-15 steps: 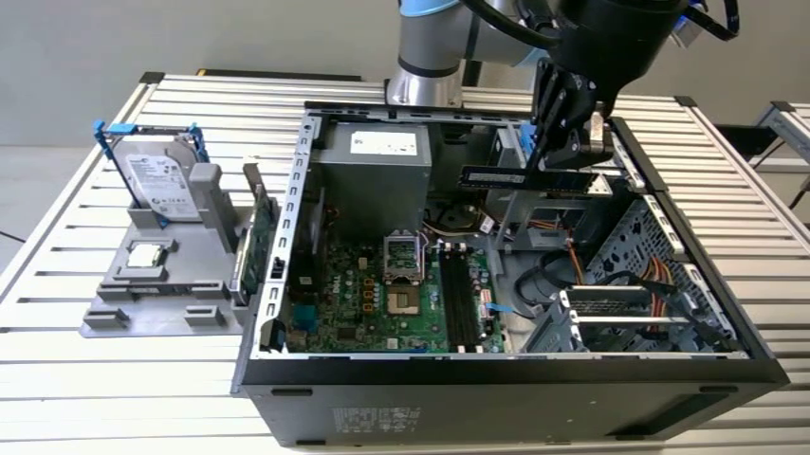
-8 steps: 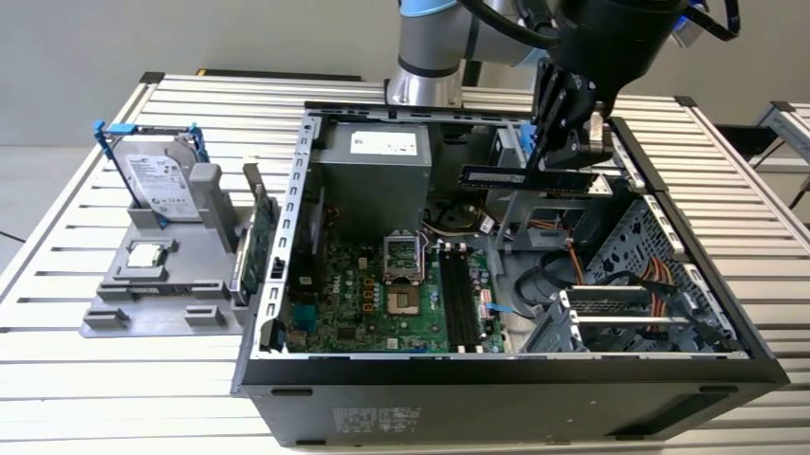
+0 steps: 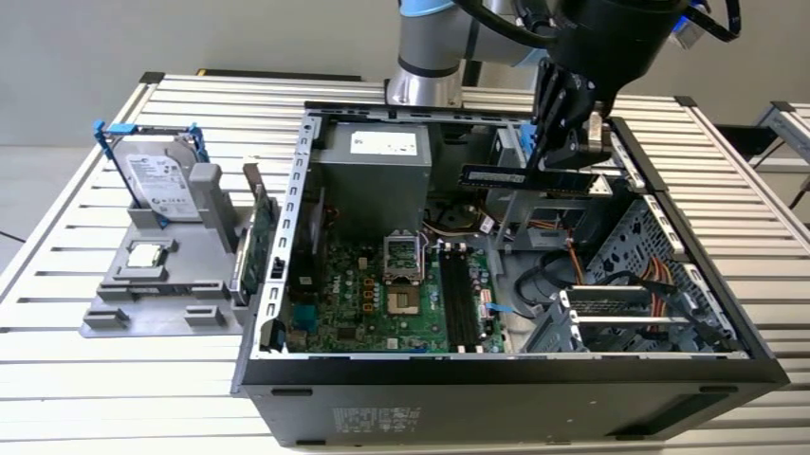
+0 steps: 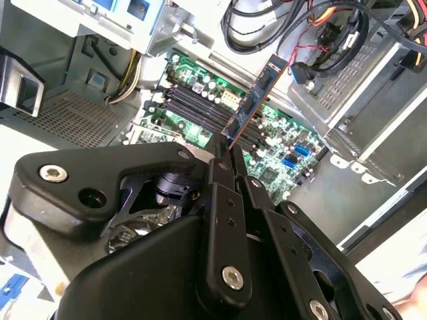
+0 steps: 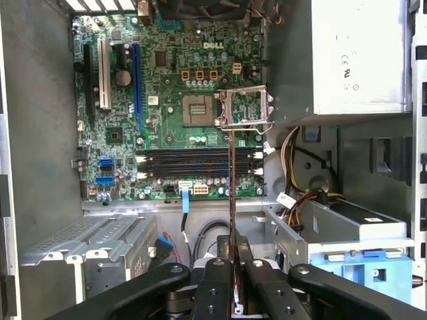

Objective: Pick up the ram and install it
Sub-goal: 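Pick up the ram and move it above insertion slot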

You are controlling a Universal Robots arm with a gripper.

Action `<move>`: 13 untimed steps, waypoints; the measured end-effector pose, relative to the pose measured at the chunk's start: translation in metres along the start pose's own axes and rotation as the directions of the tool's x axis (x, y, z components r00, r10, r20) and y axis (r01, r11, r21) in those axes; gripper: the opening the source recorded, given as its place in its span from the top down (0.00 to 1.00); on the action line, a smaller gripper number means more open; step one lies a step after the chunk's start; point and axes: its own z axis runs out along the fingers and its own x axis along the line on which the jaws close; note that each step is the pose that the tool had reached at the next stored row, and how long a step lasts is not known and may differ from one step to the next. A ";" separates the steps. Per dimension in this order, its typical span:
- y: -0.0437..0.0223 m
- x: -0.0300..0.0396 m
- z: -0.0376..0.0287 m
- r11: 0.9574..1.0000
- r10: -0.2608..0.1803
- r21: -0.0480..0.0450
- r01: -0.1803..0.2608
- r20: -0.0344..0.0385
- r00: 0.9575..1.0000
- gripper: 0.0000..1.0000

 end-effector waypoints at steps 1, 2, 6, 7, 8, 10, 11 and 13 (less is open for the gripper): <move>0.0000 0.0000 0.0000 1.000 0.000 0.000 0.000 0.000 1.000 1.00; 0.0000 0.0000 0.0000 1.000 0.000 0.000 0.000 0.000 1.000 1.00; 0.0000 0.0000 0.0000 1.000 0.001 0.000 -0.001 0.000 1.000 1.00; 0.0000 0.0000 0.0000 1.000 0.001 0.000 -0.001 0.000 1.000 1.00; 0.0000 0.0000 0.0000 1.000 0.001 0.000 -0.001 0.000 1.000 1.00; 0.0000 0.0000 0.0000 1.000 0.001 0.000 -0.001 0.000 1.000 1.00; 0.0000 0.0000 0.0000 1.000 0.002 0.000 -0.002 0.000 1.000 1.00; 0.0000 0.0000 0.0000 1.000 0.005 0.000 -0.005 0.000 1.000 1.00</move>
